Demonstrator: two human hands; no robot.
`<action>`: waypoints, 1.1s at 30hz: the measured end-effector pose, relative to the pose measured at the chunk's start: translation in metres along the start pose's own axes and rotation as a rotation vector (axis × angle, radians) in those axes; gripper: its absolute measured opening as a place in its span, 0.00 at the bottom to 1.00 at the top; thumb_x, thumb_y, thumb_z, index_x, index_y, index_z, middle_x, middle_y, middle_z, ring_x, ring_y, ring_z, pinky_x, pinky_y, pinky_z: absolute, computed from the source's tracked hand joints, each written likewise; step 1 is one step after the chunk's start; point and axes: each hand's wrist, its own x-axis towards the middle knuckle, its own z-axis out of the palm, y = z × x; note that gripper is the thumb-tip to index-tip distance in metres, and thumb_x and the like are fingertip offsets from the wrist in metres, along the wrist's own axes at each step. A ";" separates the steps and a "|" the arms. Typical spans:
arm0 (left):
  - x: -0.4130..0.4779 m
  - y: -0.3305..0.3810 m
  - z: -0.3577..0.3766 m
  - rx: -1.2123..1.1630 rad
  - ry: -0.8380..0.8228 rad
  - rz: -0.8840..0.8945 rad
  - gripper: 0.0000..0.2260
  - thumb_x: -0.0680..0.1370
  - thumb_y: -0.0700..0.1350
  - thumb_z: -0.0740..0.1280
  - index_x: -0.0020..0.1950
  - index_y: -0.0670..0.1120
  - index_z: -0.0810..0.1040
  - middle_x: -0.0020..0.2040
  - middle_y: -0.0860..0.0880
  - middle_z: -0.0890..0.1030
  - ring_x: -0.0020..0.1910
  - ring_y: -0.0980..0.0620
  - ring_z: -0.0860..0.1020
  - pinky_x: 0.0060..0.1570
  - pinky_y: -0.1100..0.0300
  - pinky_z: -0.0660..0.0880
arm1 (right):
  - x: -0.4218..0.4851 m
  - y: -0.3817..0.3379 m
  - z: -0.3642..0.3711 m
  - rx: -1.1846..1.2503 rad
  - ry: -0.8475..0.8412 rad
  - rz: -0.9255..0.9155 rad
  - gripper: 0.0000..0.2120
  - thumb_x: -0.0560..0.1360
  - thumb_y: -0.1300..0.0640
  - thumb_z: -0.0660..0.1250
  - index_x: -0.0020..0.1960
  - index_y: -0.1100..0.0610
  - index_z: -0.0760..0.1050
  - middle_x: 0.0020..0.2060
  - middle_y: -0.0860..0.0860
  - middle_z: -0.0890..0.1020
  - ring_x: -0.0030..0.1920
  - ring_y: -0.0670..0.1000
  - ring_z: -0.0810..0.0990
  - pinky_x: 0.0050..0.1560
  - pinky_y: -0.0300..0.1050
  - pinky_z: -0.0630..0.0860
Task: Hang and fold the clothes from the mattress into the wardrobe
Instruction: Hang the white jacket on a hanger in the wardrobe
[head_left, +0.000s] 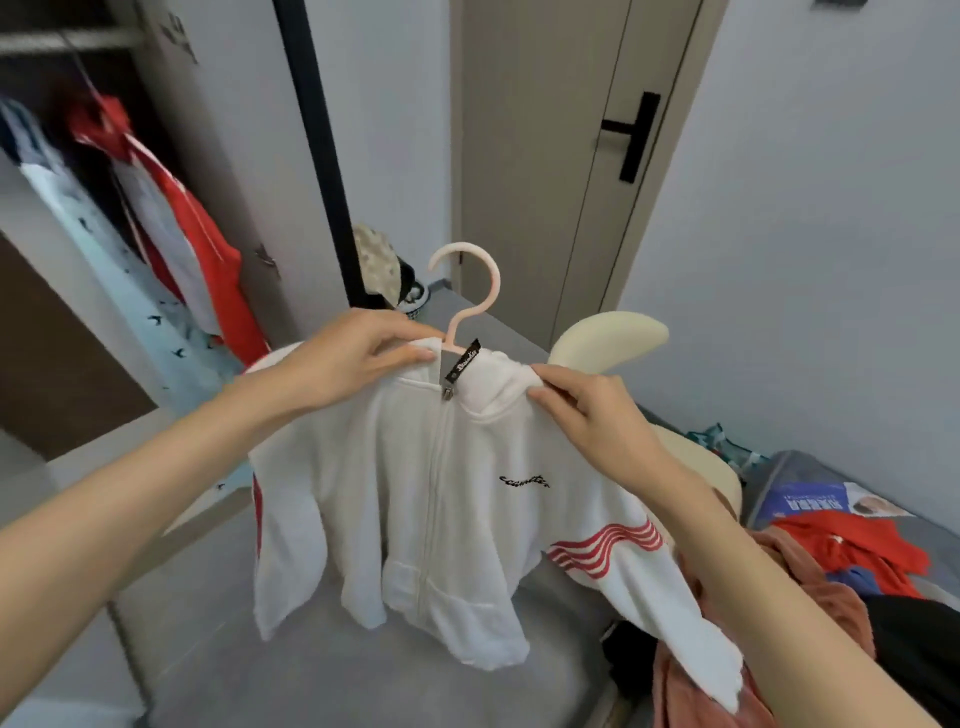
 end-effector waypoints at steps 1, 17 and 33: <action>-0.009 -0.005 -0.010 0.023 0.026 -0.013 0.12 0.79 0.49 0.64 0.57 0.66 0.75 0.46 0.52 0.81 0.41 0.57 0.75 0.40 0.65 0.68 | 0.012 -0.011 0.008 0.041 -0.022 -0.032 0.09 0.81 0.57 0.60 0.53 0.56 0.79 0.35 0.52 0.79 0.35 0.50 0.72 0.39 0.44 0.68; -0.140 -0.088 -0.138 0.191 0.450 -0.180 0.16 0.78 0.47 0.65 0.65 0.56 0.73 0.52 0.67 0.76 0.52 0.64 0.76 0.53 0.71 0.72 | 0.119 -0.132 0.082 0.228 -0.006 -0.157 0.07 0.81 0.49 0.58 0.53 0.44 0.75 0.42 0.46 0.81 0.44 0.51 0.78 0.49 0.56 0.75; -0.121 -0.084 -0.120 0.294 0.524 -0.512 0.16 0.77 0.59 0.62 0.47 0.47 0.77 0.44 0.53 0.79 0.45 0.54 0.77 0.39 0.61 0.72 | 0.130 -0.169 0.105 0.109 0.060 -0.033 0.08 0.81 0.49 0.58 0.53 0.45 0.75 0.41 0.45 0.80 0.43 0.47 0.76 0.43 0.42 0.68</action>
